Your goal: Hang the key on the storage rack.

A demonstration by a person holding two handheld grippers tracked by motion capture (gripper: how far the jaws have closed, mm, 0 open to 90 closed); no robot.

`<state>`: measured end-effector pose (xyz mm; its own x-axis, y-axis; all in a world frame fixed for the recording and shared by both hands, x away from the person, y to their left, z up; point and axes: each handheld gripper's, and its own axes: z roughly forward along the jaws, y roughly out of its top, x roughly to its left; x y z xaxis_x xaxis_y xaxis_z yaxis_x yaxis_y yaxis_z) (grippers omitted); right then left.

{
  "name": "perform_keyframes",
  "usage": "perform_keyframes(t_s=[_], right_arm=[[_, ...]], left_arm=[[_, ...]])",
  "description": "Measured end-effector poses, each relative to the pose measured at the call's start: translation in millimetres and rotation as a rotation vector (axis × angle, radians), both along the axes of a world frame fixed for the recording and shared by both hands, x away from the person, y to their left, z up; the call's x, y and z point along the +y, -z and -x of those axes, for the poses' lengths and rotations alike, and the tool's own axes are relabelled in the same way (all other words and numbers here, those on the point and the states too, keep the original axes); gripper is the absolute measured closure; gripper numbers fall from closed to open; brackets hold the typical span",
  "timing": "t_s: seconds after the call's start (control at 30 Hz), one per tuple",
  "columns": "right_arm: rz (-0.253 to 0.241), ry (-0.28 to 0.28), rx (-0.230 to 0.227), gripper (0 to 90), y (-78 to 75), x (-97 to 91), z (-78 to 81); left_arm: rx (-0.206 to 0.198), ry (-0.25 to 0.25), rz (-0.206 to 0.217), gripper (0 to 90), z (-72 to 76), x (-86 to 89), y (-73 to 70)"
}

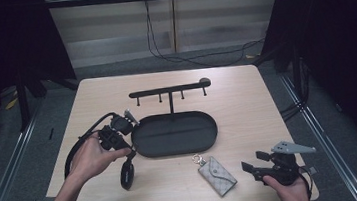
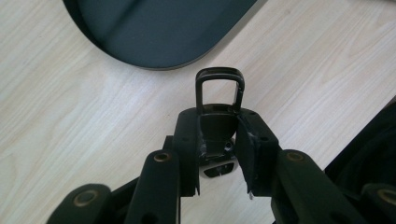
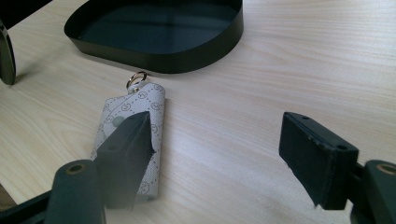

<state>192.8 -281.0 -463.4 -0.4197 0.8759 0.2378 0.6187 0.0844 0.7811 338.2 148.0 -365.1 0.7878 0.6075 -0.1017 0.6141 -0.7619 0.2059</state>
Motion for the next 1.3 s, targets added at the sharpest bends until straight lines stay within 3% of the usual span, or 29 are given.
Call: perform_keyframes(t_s=[0.2,0.57,0.87,1.3], right_arm=[[-0.002,0.004,0.000,25.6,-0.1,-0.2,-0.1],[0.004,0.013,0.006,25.4,0.2,0.0,-0.6],[-0.001,0.012,0.006,25.2,0.3,0.0,-0.7],[-0.001,0.012,0.005,25.1,0.6,-0.5,-0.8]], left_arm=[[-0.007,0.000,0.025,70.9,-1.2,5.8,-7.5],[-0.003,-0.007,0.015,70.8,-11.9,12.2,-23.1],[-0.029,-0.024,0.015,70.8,-15.8,8.8,-36.0],[-0.004,-0.043,0.018,70.8,-32.9,2.0,-46.9]])
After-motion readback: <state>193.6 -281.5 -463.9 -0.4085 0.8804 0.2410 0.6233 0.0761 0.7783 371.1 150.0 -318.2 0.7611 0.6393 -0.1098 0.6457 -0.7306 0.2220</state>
